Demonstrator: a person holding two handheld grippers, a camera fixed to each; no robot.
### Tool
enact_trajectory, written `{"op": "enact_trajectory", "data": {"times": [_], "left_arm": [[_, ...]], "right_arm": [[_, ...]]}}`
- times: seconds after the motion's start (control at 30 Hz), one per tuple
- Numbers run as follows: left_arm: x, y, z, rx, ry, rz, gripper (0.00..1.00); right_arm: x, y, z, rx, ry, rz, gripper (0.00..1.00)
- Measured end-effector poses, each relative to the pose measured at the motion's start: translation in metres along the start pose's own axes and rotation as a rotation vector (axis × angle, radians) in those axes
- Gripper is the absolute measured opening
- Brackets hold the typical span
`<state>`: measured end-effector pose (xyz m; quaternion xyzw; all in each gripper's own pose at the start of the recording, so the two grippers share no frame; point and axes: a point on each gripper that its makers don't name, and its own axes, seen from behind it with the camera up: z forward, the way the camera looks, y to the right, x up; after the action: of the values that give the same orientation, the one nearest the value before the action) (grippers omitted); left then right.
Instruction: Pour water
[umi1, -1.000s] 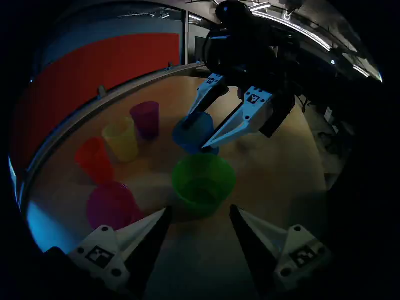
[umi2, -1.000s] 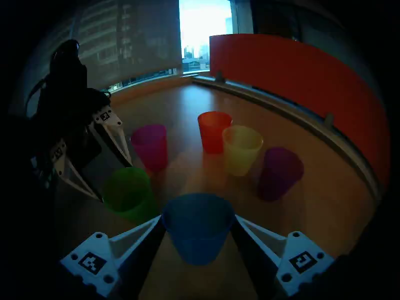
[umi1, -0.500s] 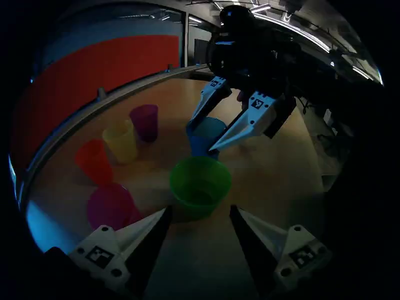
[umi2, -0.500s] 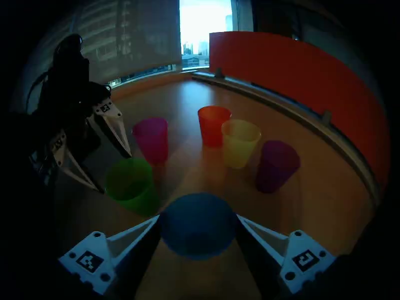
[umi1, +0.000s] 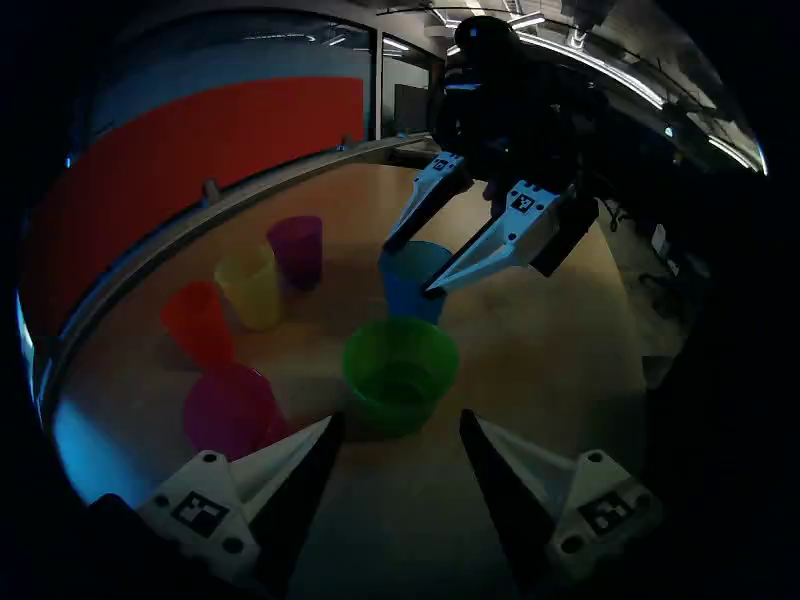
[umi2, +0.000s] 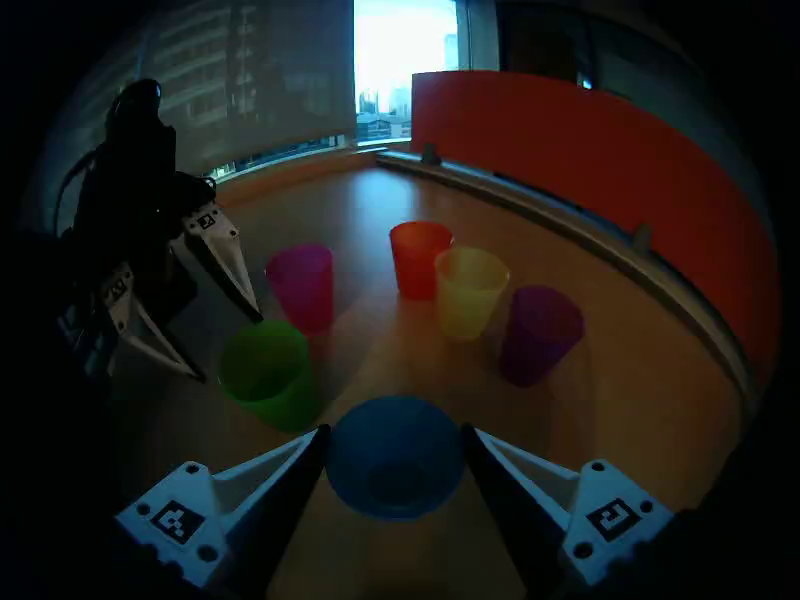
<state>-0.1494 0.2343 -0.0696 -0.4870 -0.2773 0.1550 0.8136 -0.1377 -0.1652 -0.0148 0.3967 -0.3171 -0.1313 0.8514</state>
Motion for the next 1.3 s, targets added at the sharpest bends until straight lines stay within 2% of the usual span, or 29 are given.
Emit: {"op": "enact_trajectory", "data": {"times": [0.27,0.67,0.87,1.07,1.3], "left_arm": [[0.002,-0.001,-0.014,0.025,0.025,-0.013,0.85],[0.014,-0.007,-0.042,0.078,0.099,-0.050,0.85],[0.018,-0.011,-0.052,0.107,0.120,-0.046,0.85],[0.028,-0.026,-0.066,0.163,0.168,-0.061,0.85],[0.036,-0.055,-0.089,0.272,0.232,-0.096,0.85]], "right_arm": [[0.015,-0.001,-0.016,-0.020,0.044,-0.008,1.00],[0.038,-0.002,-0.043,-0.064,0.140,-0.002,1.00],[0.046,-0.003,-0.053,-0.080,0.172,-0.004,1.00],[0.053,-0.001,-0.063,-0.110,0.221,0.008,1.00],[0.064,0.007,-0.076,-0.168,0.309,0.036,1.00]]}}
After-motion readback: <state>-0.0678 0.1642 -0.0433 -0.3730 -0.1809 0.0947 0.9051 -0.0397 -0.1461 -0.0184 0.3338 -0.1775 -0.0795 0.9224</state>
